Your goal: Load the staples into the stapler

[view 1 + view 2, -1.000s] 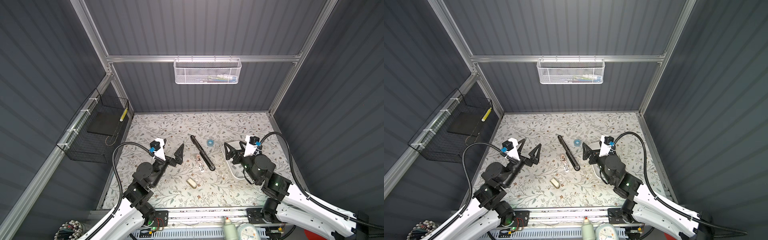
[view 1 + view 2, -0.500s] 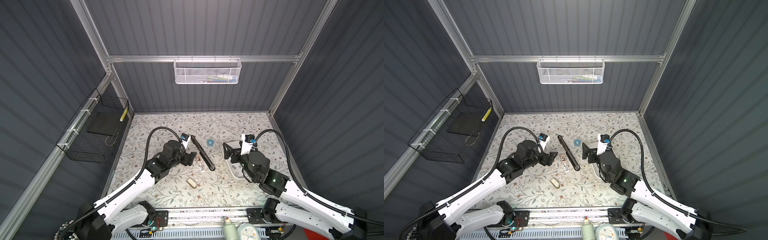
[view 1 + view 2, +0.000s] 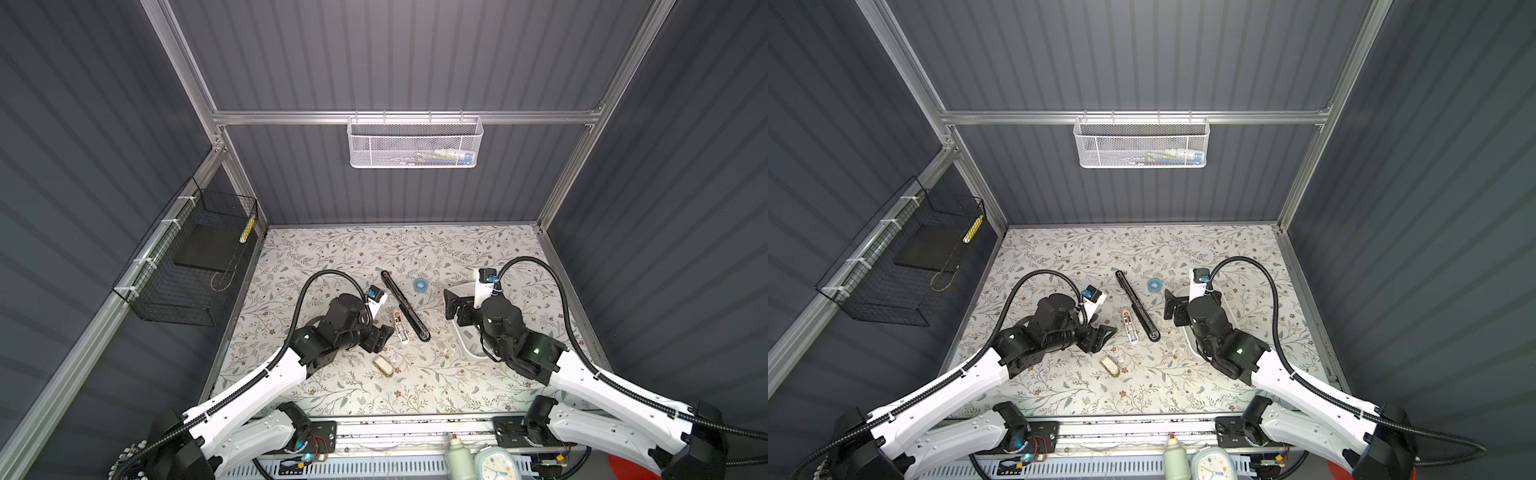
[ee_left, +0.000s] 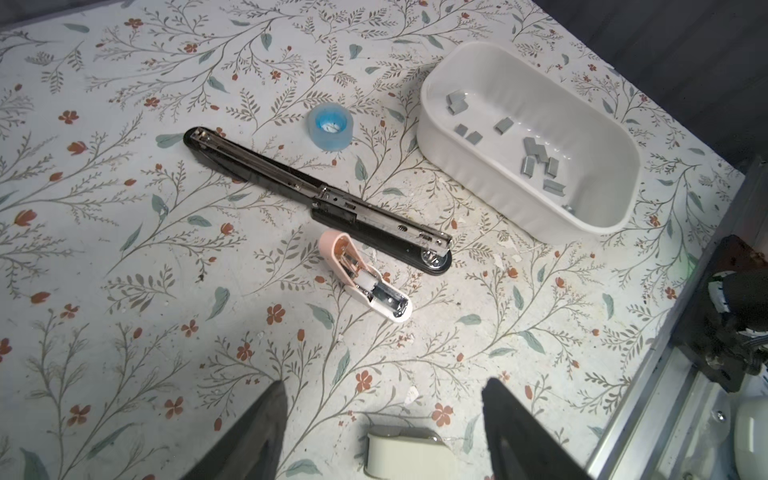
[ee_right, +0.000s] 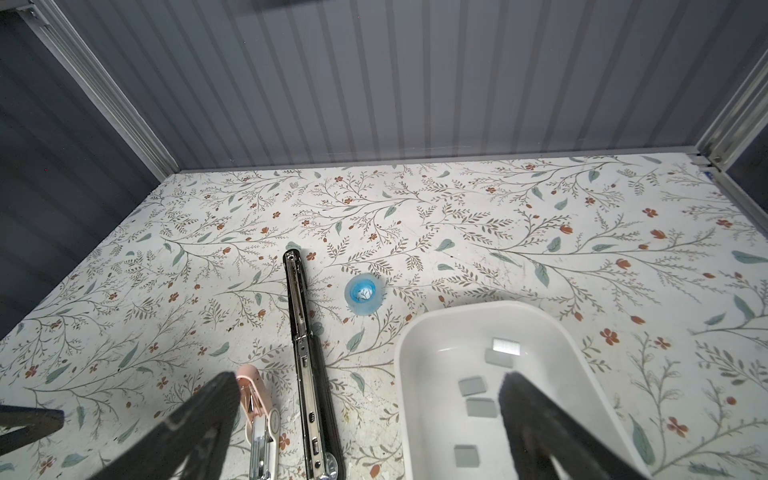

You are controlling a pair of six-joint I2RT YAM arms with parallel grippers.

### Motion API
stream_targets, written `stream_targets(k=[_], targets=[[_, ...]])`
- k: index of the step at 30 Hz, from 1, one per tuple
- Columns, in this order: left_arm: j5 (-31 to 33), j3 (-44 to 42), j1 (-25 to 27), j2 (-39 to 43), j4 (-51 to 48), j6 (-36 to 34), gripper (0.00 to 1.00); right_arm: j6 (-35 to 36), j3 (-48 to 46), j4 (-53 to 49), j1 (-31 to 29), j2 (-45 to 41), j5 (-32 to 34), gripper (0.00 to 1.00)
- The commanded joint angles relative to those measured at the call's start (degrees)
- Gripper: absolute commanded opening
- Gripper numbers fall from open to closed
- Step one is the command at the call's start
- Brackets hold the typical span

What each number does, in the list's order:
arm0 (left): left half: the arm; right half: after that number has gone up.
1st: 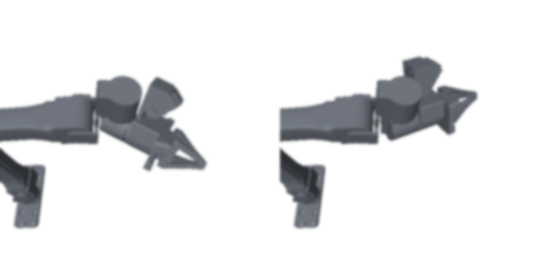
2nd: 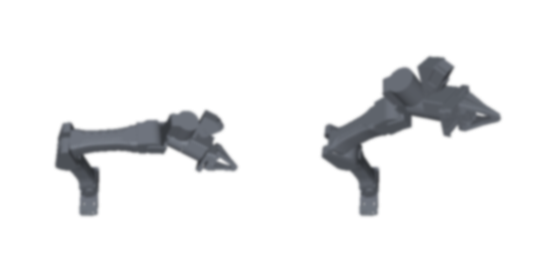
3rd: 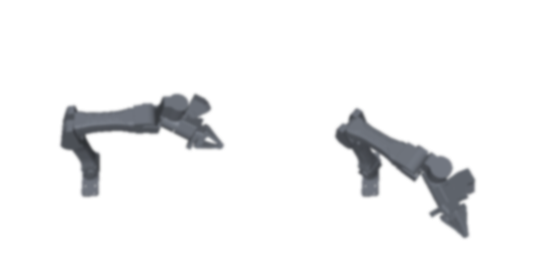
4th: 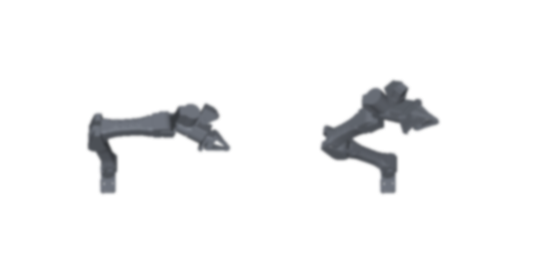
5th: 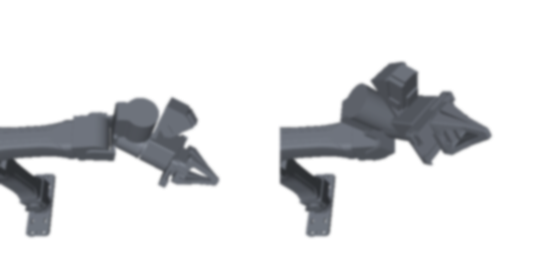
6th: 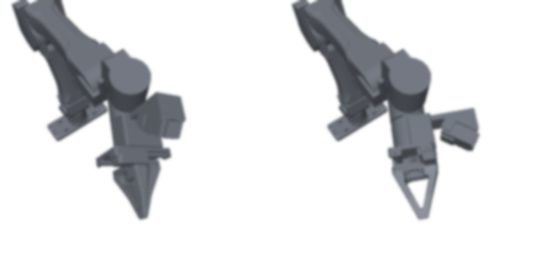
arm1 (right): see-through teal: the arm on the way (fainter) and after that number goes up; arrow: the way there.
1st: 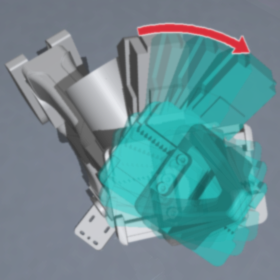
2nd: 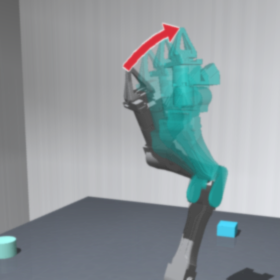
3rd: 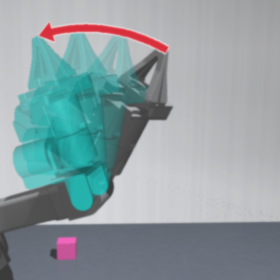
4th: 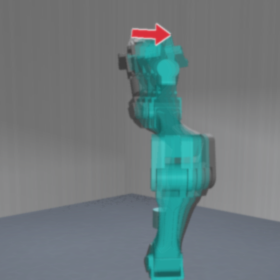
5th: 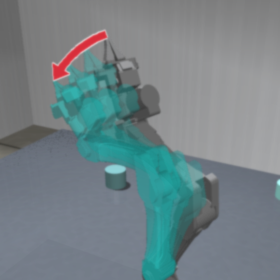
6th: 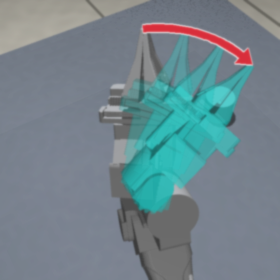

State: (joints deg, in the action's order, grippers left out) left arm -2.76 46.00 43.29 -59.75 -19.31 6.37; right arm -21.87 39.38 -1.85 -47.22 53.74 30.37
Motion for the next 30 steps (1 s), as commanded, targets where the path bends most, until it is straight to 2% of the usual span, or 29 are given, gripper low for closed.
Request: stream_targets(k=[1, 3, 6, 9, 12, 16, 19, 22, 24, 26, 30], targets=[[2.28, 10.36, 0.13, -1.37, 1.31, -1.07, 0.73, -0.61, 1.53, -1.39, 0.7, -0.71, 0.95, 0.99], [-0.49, 15.21, 0.11, -1.94, 1.16, -5.65, 0.74, -0.88, 1.25, -1.49, 1.15, -1.54, 0.81, 0.99], [-7.65, 20.06, 0.08, -2.04, -1.96, -20.1, 0.74, -1.36, 0.73, -1.47, 1.99, -2.81, 0.19, 0.99], [-7.09, 22.04, 0.12, -2.36, -9.09, -36.6, 0.72, -2.23, 0.87, -2.55, 2.98, -3.71, -0.14, 0.99], [-4.92, 24.4, 0.05, -4.69, -18.44, -49.19, 0.71, -3.63, 0.65, -3.64, 4.07, -4.79, -0.13, 0.99], [-10.96, 28.33, 0.31, -10.26, -33.26, -62.04, 0.63, -5.22, -0.21, -3.87, 5.61, -5.78, -0.91, 0.99], [-10.58, 27.34, 3.79, -11.97, -35.79, -67.85, 0.57, -5.81, -0.28, -3.91, 6.38, -5.66, -1.68, 0.99], [-10.3, 24.32, 5.97, -12.04, -35.44, -72.6, 0.57, -6.13, -0.01, -4.37, 6.96, -5.07, -1.87, 0.99], [-7.59, 22.19, 7.31, -12.28, -36.31, -76.41, 0.55, -6.3, 0.03, -4.57, 7.3, -4.8, -1.8, 0.99], [-4.27, 20.11, 8.94, -12.64, -35.91, -77.43, 0.56, -7.79, 0.85, -6.33, 7.86, -4.45, -0.45, 0.99], [-1.81, 17.66, 12.59, -14.66, -37.63, -80.74, 0.57, -7.09, 4.44, -10.19, 10.78, -2.64, -5.85, 0.99]])
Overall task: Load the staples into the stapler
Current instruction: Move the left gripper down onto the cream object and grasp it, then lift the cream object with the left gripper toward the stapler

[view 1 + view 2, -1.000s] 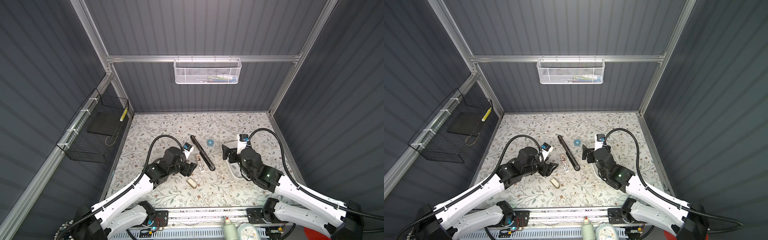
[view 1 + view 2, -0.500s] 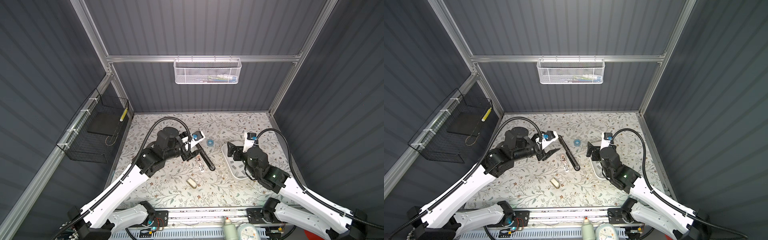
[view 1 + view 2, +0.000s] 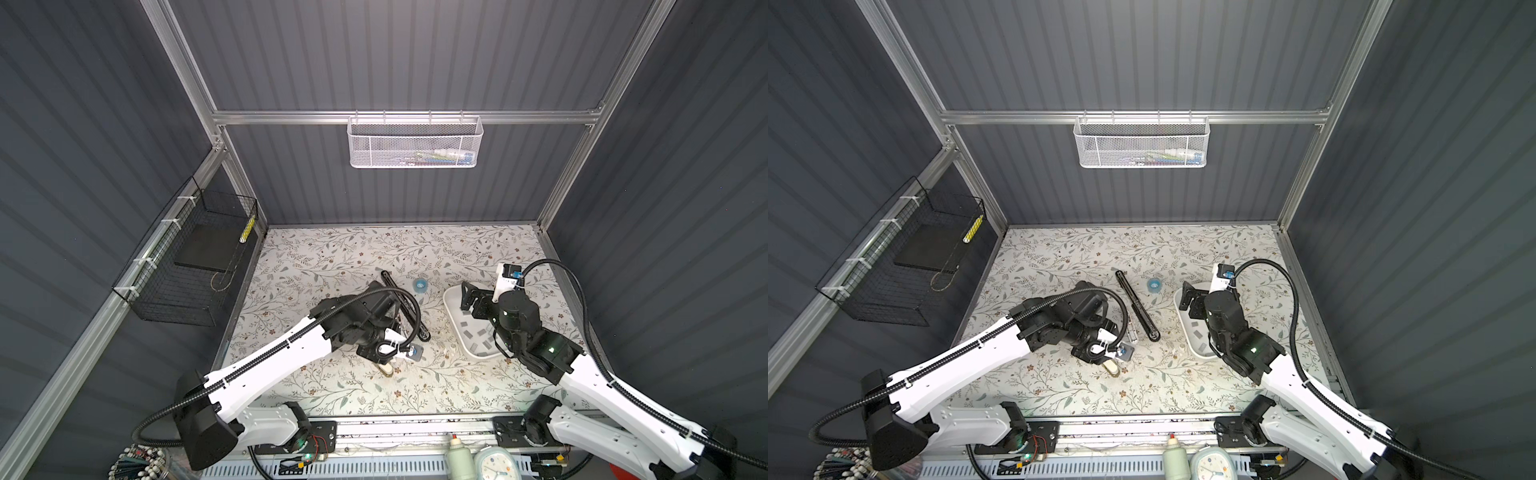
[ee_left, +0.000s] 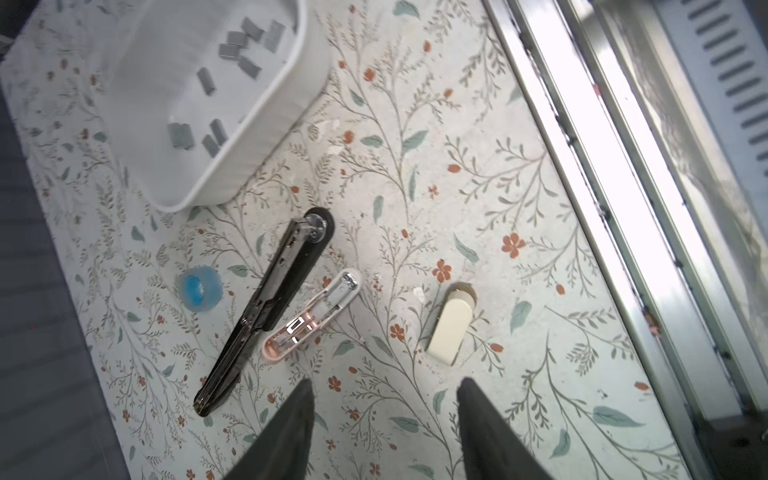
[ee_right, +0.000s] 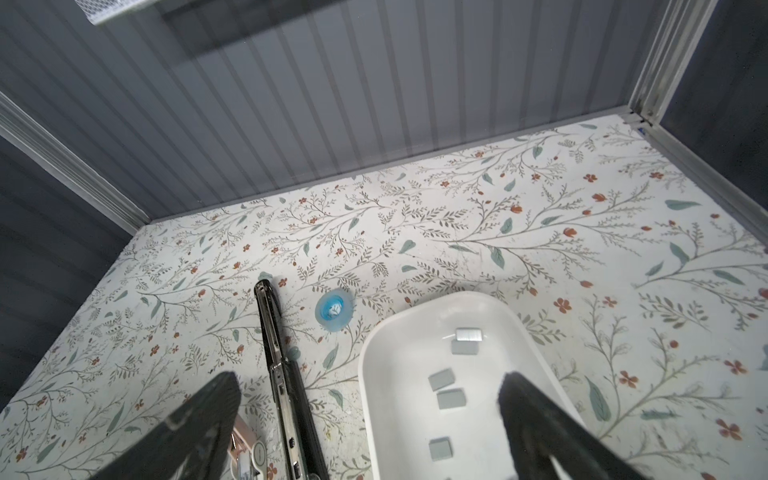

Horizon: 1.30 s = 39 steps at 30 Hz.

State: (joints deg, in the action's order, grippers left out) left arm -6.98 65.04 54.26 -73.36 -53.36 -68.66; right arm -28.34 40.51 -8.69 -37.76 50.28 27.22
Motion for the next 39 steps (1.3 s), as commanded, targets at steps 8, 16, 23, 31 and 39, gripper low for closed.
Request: stream_targets(k=[8, 16, 23, 31, 39], targets=[[5.36, -2.42, 5.2, -8.01, -4.37, -6.0, 0.58, -3.82, -0.28, 0.0, 1.45, 0.39, -2.62, 0.99], [9.04, -0.36, 7.09, -15.89, -7.02, -5.69, 0.55, -4.34, 1.47, -2.89, 1.54, 1.57, -0.83, 0.99], [10.75, 0.05, 7.95, -20.29, -7.28, -5.1, 0.53, -4.76, 1.77, -3.08, 1.49, 2.04, -1.33, 0.99], [11.63, 1.14, 8.14, -21.31, -5.59, -3.69, 0.51, -4.76, 1.24, -2.71, 1.57, 1.24, -2.0, 0.99], [12.23, -0.12, 8.2, -20.05, -2.79, -3.23, 0.52, -4.62, 1.15, -2.56, 1.54, 1.39, -2.2, 0.99]])
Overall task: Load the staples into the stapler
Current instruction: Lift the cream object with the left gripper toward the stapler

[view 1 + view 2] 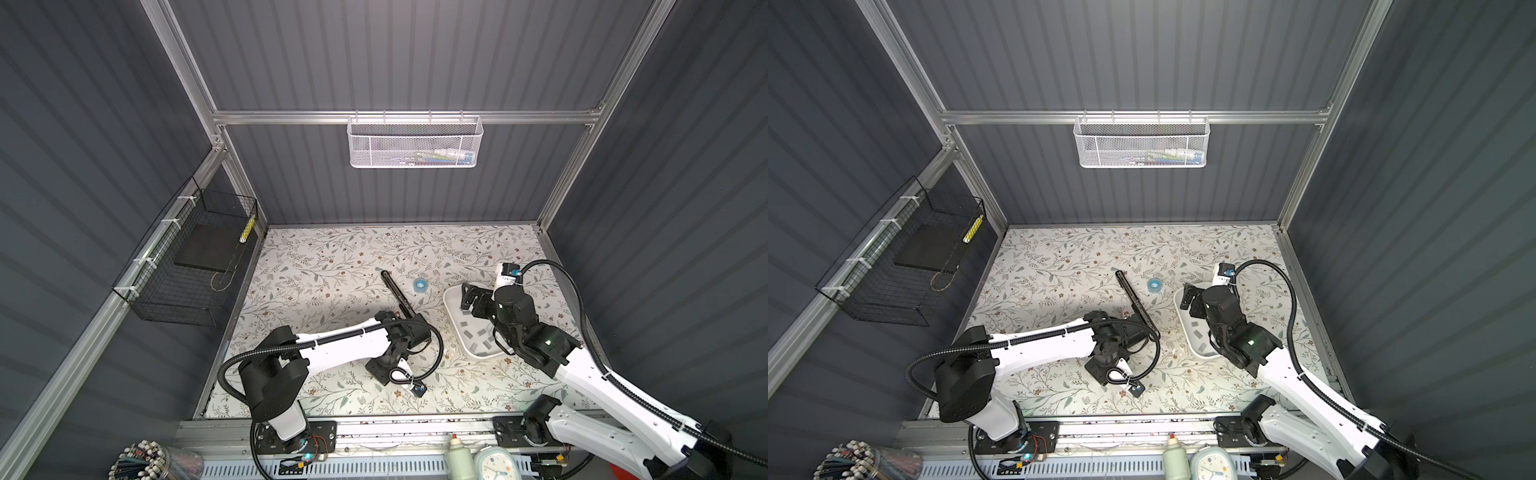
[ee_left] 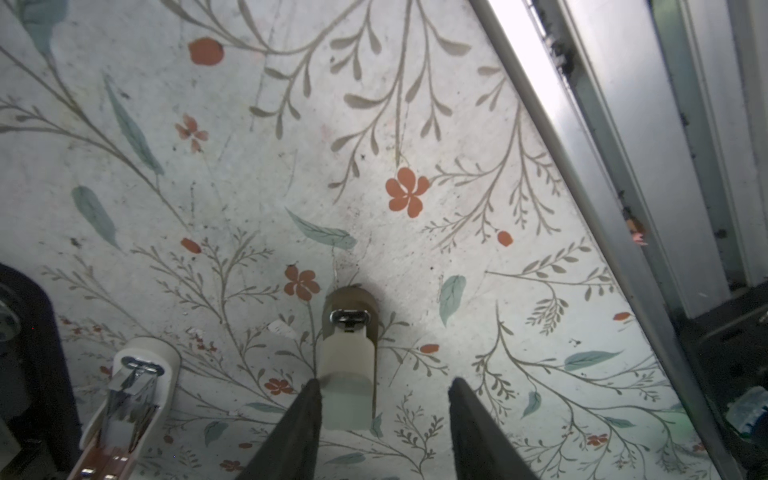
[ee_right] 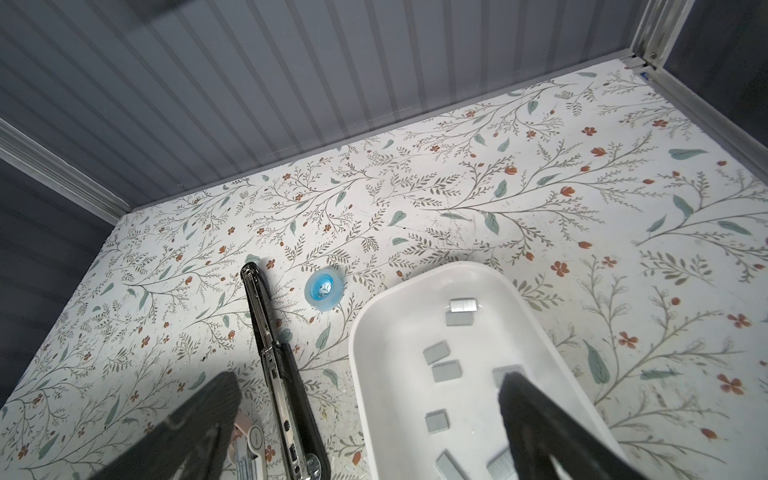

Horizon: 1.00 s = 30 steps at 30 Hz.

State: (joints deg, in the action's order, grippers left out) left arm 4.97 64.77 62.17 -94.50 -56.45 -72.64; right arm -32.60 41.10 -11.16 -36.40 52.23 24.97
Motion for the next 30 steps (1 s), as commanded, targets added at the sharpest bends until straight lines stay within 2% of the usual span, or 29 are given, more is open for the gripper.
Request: stream_targets(k=[1, 7, 12, 18, 28, 30], targets=[[0.6, 0.17, 0.23, 0.75, 0.3, 0.81, 0.52, -0.44, 0.59, -0.09, 0.25, -0.55, -0.01, 0.99], [3.51, 2.34, 0.37, -2.1, 0.65, 4.22, 0.52, -0.54, 0.74, -0.1, 0.21, -0.28, 0.07, 0.99], [5.75, 1.72, 0.4, -3.97, 0.9, 4.35, 0.52, -0.96, 1.09, -0.46, 0.25, 0.41, 0.09, 0.99], [7.02, 1.8, 0.52, -6.25, 0.75, 4.34, 0.46, -1.03, 1.68, -1.07, 0.27, 1.28, -0.06, 0.99], [5.48, 4.3, 0.76, -8.39, -1.3, 4.51, 0.28, -1.57, 1.94, -1.69, 0.23, 1.5, 0.54, 0.99], [4.22, 5.0, 0.75, -6.81, -1.19, 4.73, 0.17, -1.49, 1.82, -1.49, 0.38, 1.22, 0.79, 0.99]])
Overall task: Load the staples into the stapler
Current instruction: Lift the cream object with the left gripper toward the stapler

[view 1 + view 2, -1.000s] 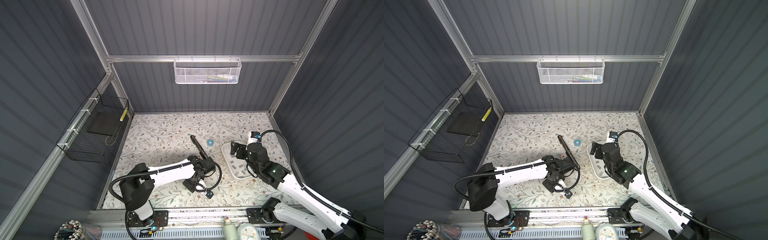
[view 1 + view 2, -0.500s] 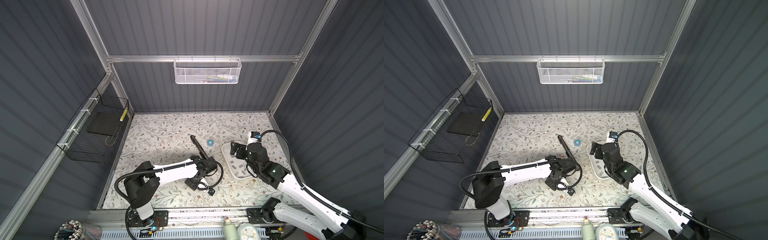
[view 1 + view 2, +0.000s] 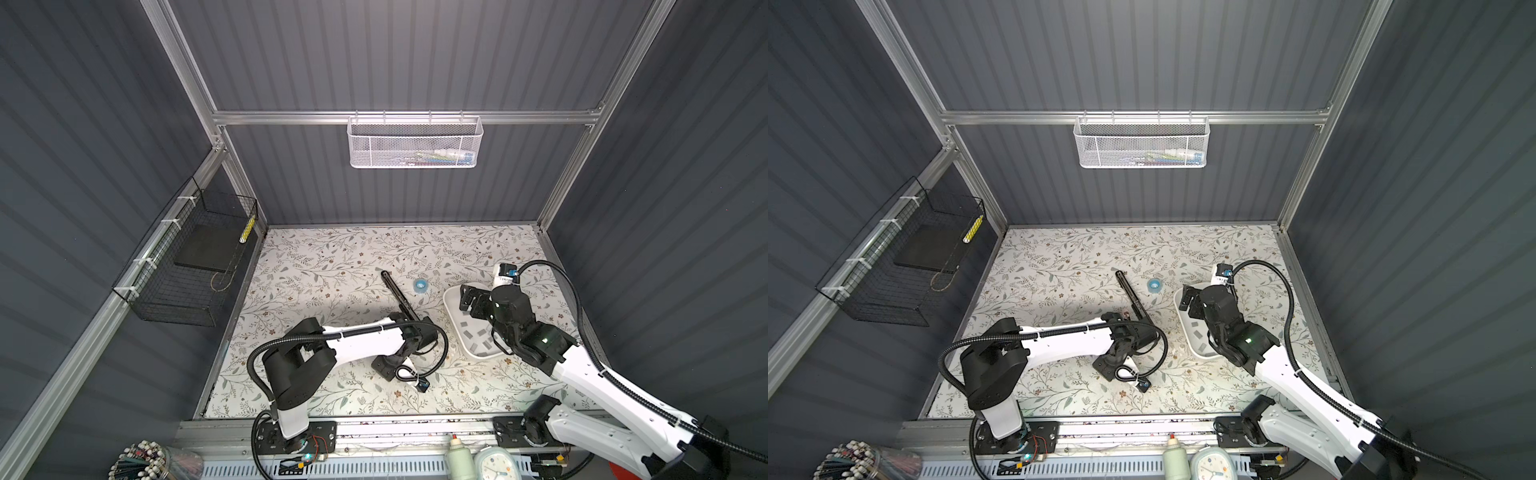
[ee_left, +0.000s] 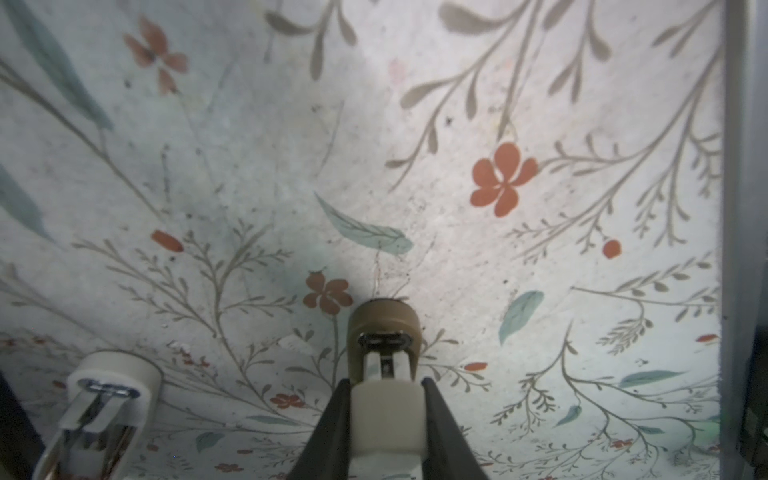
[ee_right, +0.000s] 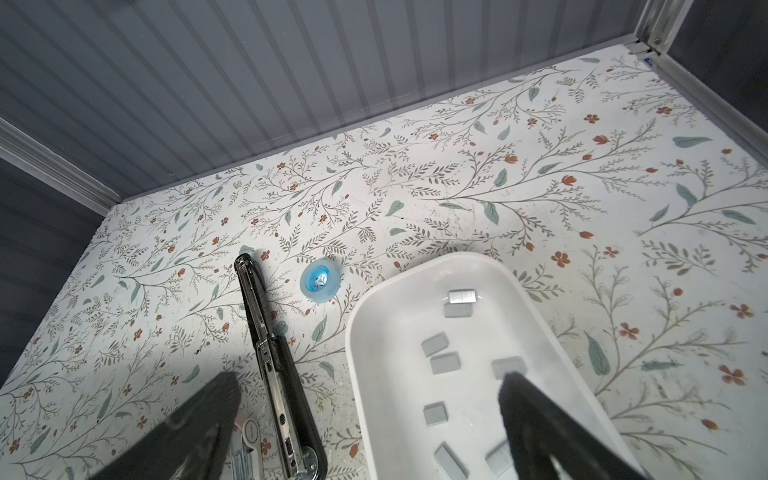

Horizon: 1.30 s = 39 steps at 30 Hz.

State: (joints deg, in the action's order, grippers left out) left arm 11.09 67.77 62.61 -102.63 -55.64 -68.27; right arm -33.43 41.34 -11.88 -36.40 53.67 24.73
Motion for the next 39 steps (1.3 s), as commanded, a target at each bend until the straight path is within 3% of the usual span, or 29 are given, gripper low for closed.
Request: stream_targets(k=[1, 3, 14, 17, 21, 25, 28, 35, 39], targets=[[-2.12, 2.35, 0.32, 2.69, -1.57, 0.93, 0.08, -0.3, 1.72, -0.66, 0.49, -0.27, 0.58, 0.99], [-2.03, 2.74, 0.32, 5.72, -0.67, 2.02, 0.0, 0.03, 2.23, -1.18, 0.69, -0.21, 0.26, 0.99], [-3.74, 0.77, 0.32, 26.92, 7.51, 4.72, 0.0, 0.44, 0.92, 0.42, 1.09, -0.34, -1.91, 0.99], [-4.19, 1.58, 0.32, 30.88, 15.0, 10.23, 0.0, 0.04, 0.63, 0.71, 1.17, -0.29, -1.81, 0.99], [-1.88, 2.87, 0.32, 34.04, 26.85, 25.08, 0.0, -0.11, 0.63, 0.11, 1.31, -0.44, -0.56, 0.99], [0.37, -6.95, 0.25, 40.65, 43.59, 37.82, 0.0, 1.17, 0.39, 1.04, 1.31, -0.92, -1.73, 0.99], [2.5, -17.98, -0.02, 45.69, 55.32, 42.74, 0.0, 2.56, 0.13, 2.26, 1.29, -0.59, -2.43, 0.99], [2.63, -27.25, -4.13, 46.23, 56.56, 47.27, 0.0, 4.53, 3.85, 0.2, 1.1, 4.29, -6.56, 0.94], [-7.45, -31.75, -13.96, 47.4, 61.78, 51.48, 0.0, 5.82, 4.78, 1.56, 0.29, 6.83, -11.13, 0.89]])
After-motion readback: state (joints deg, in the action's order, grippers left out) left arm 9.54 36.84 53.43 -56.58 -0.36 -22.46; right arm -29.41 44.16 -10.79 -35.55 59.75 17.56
